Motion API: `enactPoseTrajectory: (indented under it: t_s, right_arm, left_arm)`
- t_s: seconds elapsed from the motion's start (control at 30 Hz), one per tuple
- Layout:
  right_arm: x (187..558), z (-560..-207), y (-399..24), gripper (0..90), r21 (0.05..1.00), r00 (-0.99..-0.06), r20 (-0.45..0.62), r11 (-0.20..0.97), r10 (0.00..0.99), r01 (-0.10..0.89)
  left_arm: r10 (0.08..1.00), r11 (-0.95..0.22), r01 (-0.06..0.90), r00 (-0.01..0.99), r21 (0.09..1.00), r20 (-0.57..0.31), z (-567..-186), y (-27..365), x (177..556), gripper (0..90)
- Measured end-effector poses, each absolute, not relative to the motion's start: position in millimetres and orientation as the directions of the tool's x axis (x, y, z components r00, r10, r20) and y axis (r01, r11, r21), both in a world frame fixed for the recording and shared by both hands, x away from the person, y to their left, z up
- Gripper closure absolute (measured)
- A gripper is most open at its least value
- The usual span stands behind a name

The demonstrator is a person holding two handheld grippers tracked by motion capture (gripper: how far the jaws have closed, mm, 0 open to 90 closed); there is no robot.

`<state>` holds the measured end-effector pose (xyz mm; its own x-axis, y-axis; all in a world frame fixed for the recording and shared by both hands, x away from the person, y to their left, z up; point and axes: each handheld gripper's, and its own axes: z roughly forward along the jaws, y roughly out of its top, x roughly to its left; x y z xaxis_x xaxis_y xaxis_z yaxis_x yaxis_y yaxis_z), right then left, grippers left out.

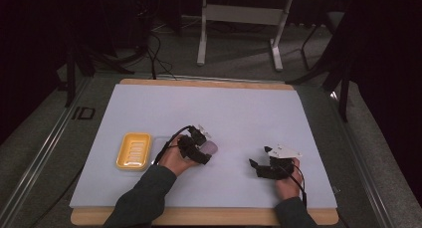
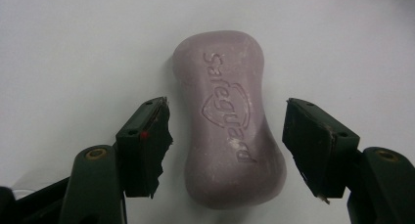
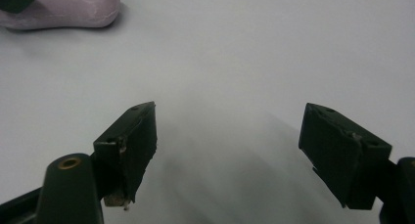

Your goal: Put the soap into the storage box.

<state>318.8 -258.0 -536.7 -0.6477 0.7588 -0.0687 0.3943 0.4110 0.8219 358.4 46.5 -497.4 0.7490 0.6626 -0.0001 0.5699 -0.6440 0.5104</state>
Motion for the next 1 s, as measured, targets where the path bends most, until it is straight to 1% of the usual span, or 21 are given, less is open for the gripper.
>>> enactPoseTrajectory:
  t_s: [0.53, 0.8, 0.9, 1.0]
  right_arm:
    - [318.8, -536.7, -257.8, 21.5, 0.822, -0.649, -0.068, 0.412, 0.758, 0.394]
    - [318.8, -536.7, -257.8, 21.5, 0.821, -0.650, -0.068, 0.412, 0.757, 0.394]
    - [318.7, -536.7, -257.6, 21.5, 0.821, -0.650, -0.069, 0.413, 0.757, 0.394]
    - [318.7, -536.7, -257.6, 21.5, 0.821, -0.650, -0.069, 0.413, 0.757, 0.394]
  left_arm:
    - [0.678, -0.648, 0.595, 0.735, 0.475, 0.005, -510.1, 34.0, 367.1, 35.0]
    - [0.676, -0.651, 0.598, 0.737, 0.468, -0.001, -512.2, 33.9, 369.0, 40.3]
    - [0.683, -0.645, 0.604, 0.730, 0.467, -0.001, -511.6, 33.4, 368.9, 45.2]
    - [0.689, -0.642, 0.610, 0.725, 0.465, 0.000, -511.2, 32.9, 369.3, 48.0]
